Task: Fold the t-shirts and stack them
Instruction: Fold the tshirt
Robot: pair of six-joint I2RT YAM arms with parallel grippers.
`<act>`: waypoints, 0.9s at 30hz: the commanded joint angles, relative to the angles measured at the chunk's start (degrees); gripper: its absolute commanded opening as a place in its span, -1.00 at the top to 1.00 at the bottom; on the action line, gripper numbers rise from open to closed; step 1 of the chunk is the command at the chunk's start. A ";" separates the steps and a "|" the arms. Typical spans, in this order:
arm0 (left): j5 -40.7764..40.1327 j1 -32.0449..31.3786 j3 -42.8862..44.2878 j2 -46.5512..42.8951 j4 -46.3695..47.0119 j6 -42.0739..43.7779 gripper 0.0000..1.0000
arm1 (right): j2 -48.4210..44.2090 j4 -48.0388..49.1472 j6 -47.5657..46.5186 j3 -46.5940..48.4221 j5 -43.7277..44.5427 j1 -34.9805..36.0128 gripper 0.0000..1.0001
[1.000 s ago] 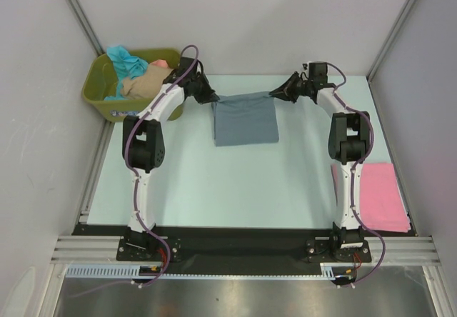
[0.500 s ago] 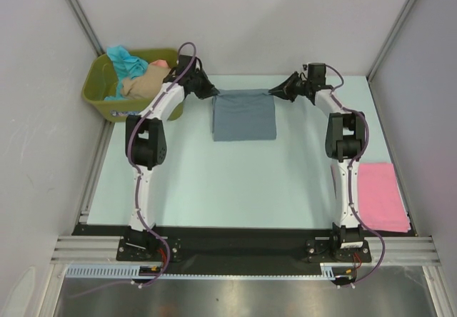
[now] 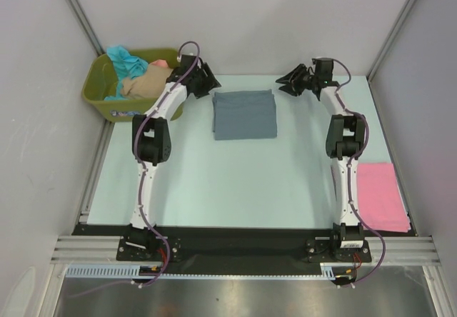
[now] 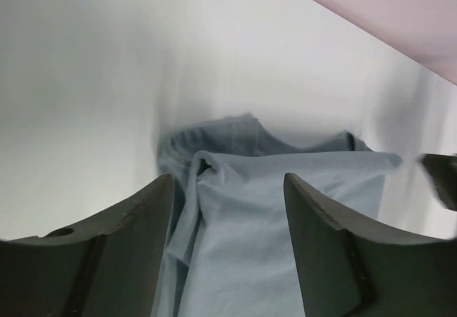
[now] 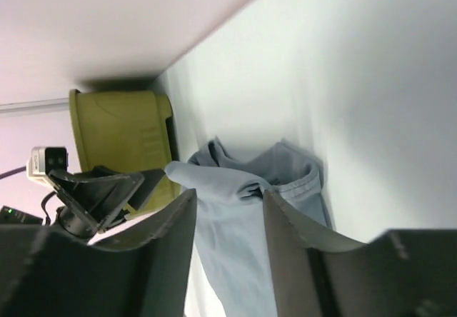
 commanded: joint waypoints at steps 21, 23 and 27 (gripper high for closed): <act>-0.93 -8.74 -18.68 -8.27 23.08 11.54 0.70 | -2.84 33.54 6.29 -16.87 4.44 11.43 0.81; -1.10 -8.56 -19.22 -7.21 24.44 9.95 0.71 | -1.25 34.90 7.35 -16.79 6.04 11.53 0.83; -2.40 -7.86 -19.66 -3.87 29.98 4.77 0.73 | 1.31 38.50 9.74 -17.58 9.20 11.71 0.88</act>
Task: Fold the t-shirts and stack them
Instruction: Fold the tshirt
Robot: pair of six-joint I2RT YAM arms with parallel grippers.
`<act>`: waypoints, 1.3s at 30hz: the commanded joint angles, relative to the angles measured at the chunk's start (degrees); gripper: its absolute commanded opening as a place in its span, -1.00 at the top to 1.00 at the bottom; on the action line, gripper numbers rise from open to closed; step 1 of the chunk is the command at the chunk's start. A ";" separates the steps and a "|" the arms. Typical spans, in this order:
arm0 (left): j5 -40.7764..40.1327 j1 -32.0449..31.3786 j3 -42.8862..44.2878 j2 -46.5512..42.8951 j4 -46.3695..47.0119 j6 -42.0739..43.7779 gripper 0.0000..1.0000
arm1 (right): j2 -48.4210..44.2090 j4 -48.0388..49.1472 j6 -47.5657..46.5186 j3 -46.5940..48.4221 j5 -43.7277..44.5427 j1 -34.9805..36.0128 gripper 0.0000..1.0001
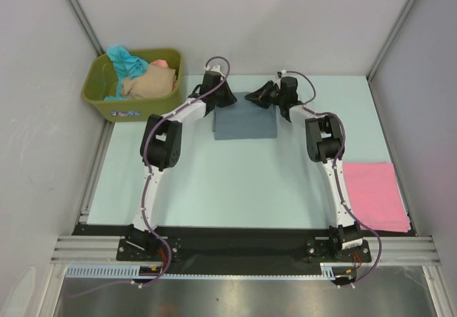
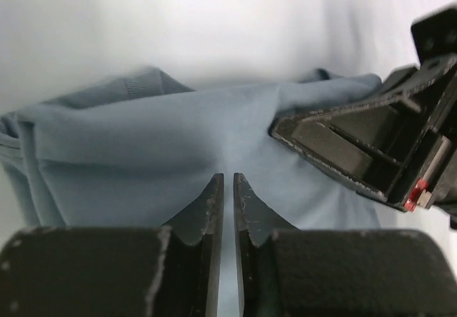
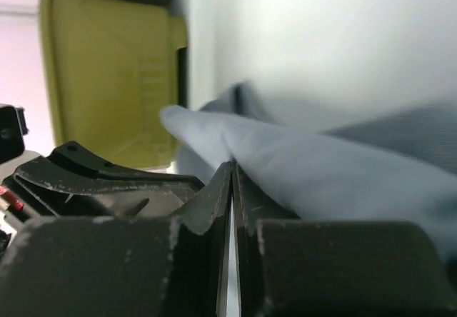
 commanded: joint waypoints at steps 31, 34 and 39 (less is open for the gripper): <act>-2.83 7.41 11.79 12.61 6.02 -20.43 0.50 | 3.96 4.53 16.52 -3.39 18.85 -8.81 0.71; -1.86 7.32 12.05 11.91 6.11 -17.27 0.47 | 4.67 4.53 16.78 -1.20 16.22 -9.78 0.67; -2.29 5.83 12.14 7.43 1.64 -10.06 0.19 | 4.40 -0.55 13.62 6.45 8.22 -10.40 0.54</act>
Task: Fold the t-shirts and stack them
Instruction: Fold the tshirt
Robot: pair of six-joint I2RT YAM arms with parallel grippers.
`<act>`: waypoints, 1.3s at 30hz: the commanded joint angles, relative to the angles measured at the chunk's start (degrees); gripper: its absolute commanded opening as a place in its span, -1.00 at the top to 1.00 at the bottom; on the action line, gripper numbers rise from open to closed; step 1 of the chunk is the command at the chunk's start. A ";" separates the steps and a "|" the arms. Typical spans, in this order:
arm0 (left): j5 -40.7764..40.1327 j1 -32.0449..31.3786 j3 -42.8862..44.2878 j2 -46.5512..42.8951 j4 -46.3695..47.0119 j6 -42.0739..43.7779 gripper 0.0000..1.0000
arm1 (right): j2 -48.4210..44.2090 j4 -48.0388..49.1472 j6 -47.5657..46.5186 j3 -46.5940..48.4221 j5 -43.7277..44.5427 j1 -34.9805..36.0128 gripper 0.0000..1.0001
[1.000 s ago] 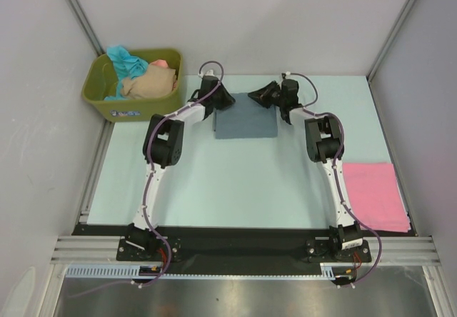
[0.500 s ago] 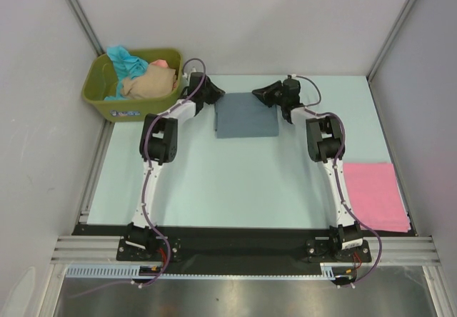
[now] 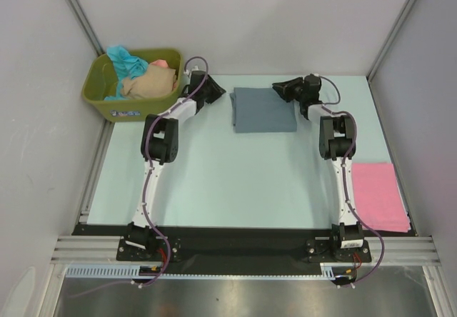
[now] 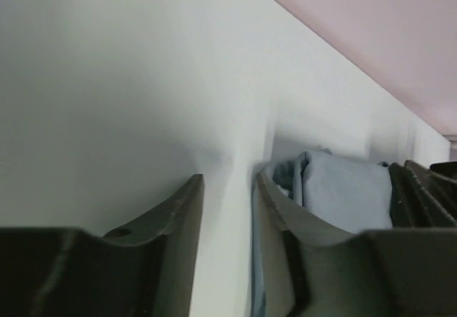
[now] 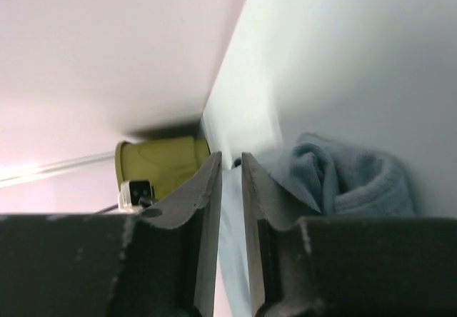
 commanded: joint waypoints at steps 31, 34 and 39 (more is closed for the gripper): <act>-10.50 -27.66 -37.30 -55.10 -29.21 29.24 -0.47 | -41.09 -43.93 -43.97 -35.65 -15.69 -8.47 -0.42; -10.33 -30.47 -40.91 -58.79 -30.09 27.75 -0.45 | -38.98 -42.61 -44.76 -35.66 -15.35 -8.56 -0.37; -10.85 -32.67 -44.69 -64.06 -31.15 26.87 -0.43 | -35.91 -39.71 -45.38 -36.10 -16.22 -8.73 -0.30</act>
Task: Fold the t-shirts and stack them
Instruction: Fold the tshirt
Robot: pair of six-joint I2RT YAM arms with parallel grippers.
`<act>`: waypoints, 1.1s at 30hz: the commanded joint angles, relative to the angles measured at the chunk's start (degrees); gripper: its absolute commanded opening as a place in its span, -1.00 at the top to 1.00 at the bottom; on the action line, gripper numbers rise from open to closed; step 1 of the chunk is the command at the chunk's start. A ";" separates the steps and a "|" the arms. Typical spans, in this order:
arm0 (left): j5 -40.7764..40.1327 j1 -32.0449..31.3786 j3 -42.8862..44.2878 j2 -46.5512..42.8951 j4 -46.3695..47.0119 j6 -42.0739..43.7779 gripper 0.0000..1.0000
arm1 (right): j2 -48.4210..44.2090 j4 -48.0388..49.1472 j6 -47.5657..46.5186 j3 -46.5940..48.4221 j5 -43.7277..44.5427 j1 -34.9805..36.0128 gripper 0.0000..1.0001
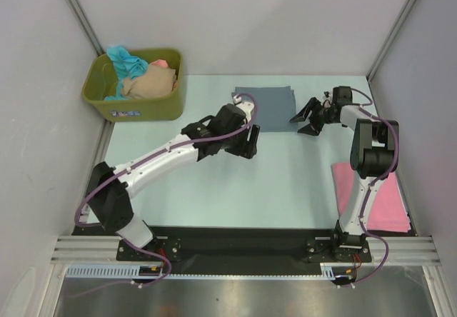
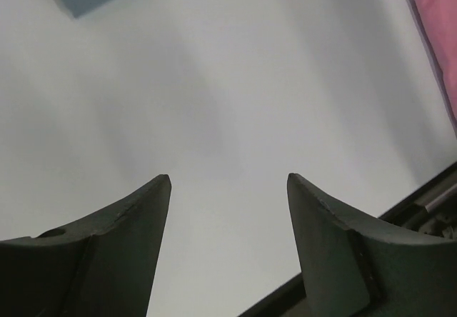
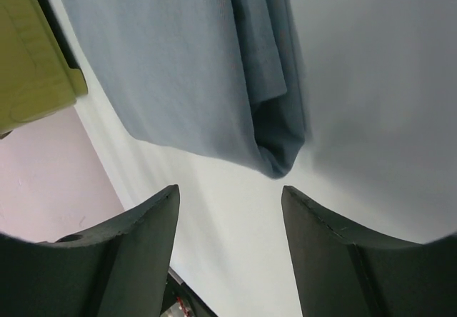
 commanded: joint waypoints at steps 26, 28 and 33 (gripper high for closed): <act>-5.65 -1.00 -4.20 -11.41 -3.71 3.37 -0.46 | 4.38 14.14 6.95 -6.87 -0.68 3.72 1.00; -6.44 -1.00 -4.56 -11.85 -3.63 3.63 -0.46 | 0.70 21.40 13.60 -11.98 -0.24 5.90 1.00; -8.02 -1.00 -7.45 -13.34 -3.19 3.29 -0.43 | -7.65 29.09 22.60 -26.65 4.41 12.41 1.00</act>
